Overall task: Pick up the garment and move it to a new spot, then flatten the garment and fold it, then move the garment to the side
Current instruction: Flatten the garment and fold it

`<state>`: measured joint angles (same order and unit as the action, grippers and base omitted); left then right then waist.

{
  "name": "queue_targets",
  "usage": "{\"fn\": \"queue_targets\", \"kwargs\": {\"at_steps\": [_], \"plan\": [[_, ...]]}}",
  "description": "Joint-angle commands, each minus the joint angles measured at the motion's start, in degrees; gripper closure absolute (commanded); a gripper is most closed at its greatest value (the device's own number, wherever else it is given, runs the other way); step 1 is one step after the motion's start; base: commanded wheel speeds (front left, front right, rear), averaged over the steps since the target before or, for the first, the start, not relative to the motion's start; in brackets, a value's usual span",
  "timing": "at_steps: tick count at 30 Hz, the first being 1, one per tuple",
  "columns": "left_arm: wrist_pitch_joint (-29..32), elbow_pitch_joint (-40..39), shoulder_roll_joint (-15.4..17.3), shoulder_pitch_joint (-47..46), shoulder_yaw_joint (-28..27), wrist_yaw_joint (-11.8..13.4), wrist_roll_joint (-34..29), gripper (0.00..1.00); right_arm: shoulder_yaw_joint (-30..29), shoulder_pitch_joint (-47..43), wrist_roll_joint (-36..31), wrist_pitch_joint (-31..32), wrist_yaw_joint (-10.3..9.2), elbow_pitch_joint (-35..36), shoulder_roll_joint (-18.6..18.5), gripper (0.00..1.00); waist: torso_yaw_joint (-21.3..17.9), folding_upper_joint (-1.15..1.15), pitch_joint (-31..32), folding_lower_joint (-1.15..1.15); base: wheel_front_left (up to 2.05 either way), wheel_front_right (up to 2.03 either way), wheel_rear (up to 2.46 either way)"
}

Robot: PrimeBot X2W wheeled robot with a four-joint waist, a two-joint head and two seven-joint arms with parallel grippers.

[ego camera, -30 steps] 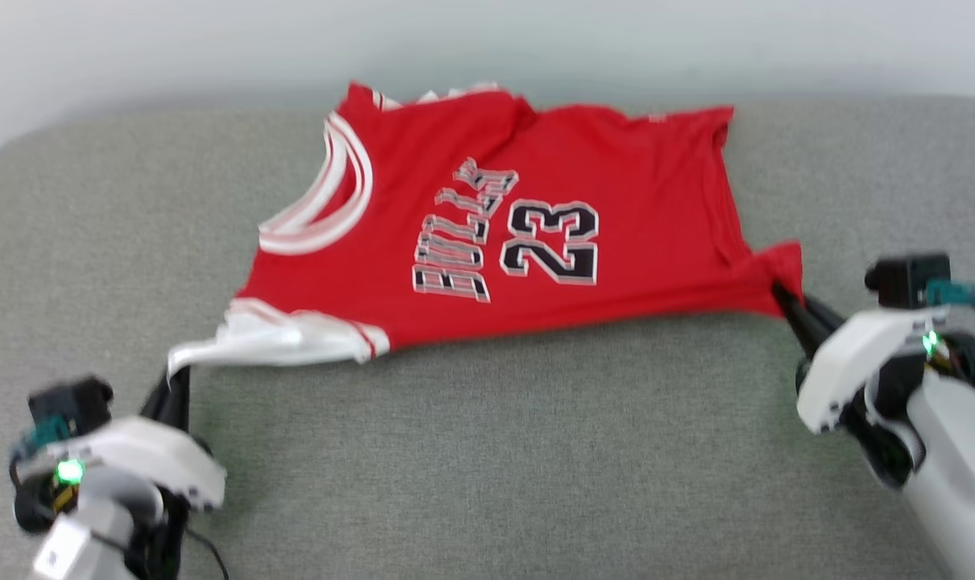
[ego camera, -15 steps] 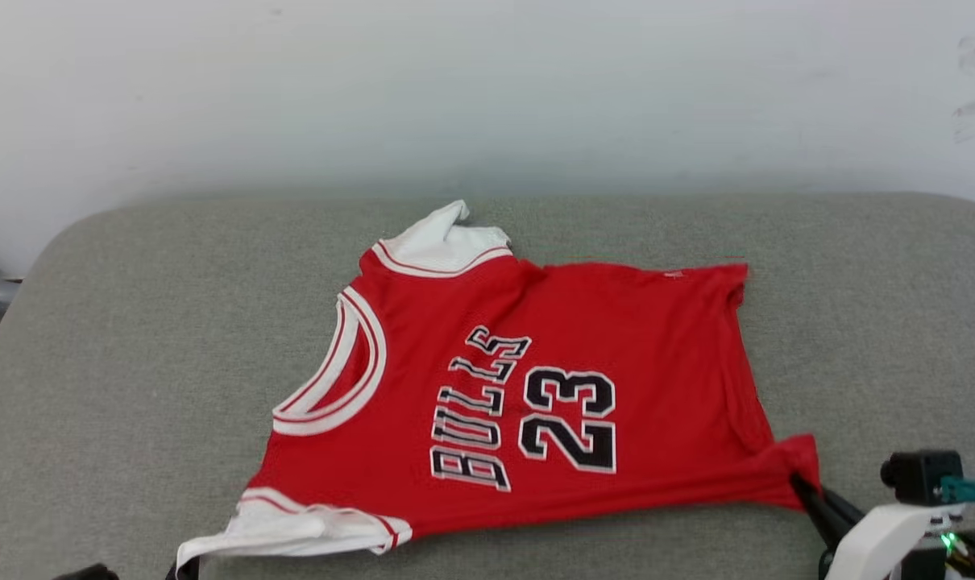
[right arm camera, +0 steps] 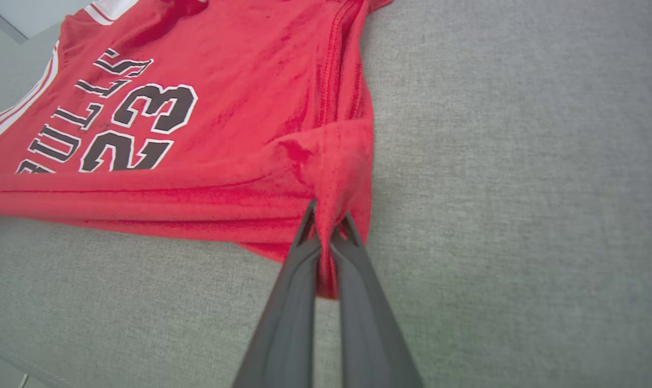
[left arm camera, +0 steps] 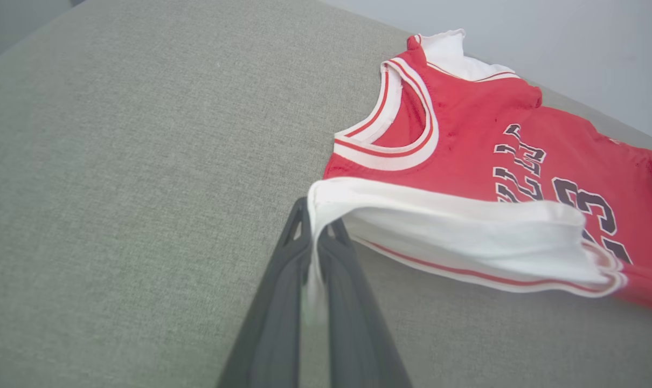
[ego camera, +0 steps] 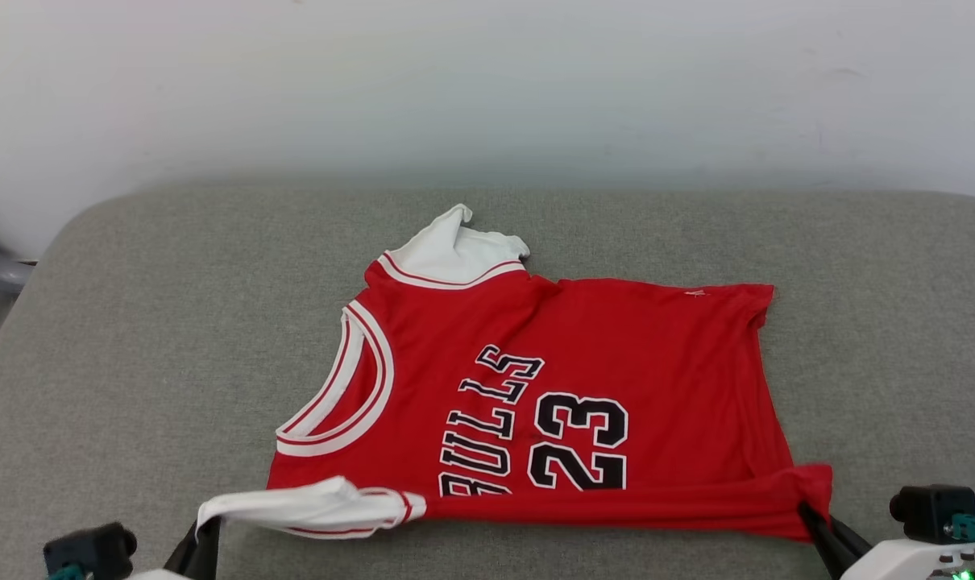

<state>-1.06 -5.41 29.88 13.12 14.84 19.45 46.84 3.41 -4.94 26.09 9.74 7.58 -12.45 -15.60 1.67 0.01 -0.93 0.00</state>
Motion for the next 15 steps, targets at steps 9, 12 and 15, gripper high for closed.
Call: {"fn": "queue_targets", "kwargs": {"at_steps": [9, 12, 15], "plan": [[-0.8, 7.6, -1.1, -15.5, 2.3, -4.9, -2.6, 1.0, -0.3, 7.0, -4.1, 3.2, -0.15, 2.6, 2.2, 1.0, -0.9, -0.01, -5.3, 0.0, 0.0, 0.0, 0.0], [-1.1, 11.3, -1.9, -19.6, 3.1, -6.7, -2.9, 1.0, 0.1, 9.5, -4.3, 3.0, -0.14, 1.5, 2.6, 1.0, -1.2, -0.01, -7.2, 0.0, 0.0, 0.0, 0.0], [-0.8, 18.0, -3.1, -24.5, 4.9, -9.7, -3.0, 1.0, 1.6, 12.9, -4.4, 2.3, -0.14, -1.9, 2.7, 1.0, -1.6, -0.01, -10.0, 0.0, 0.0, 0.0, 0.0]]}}
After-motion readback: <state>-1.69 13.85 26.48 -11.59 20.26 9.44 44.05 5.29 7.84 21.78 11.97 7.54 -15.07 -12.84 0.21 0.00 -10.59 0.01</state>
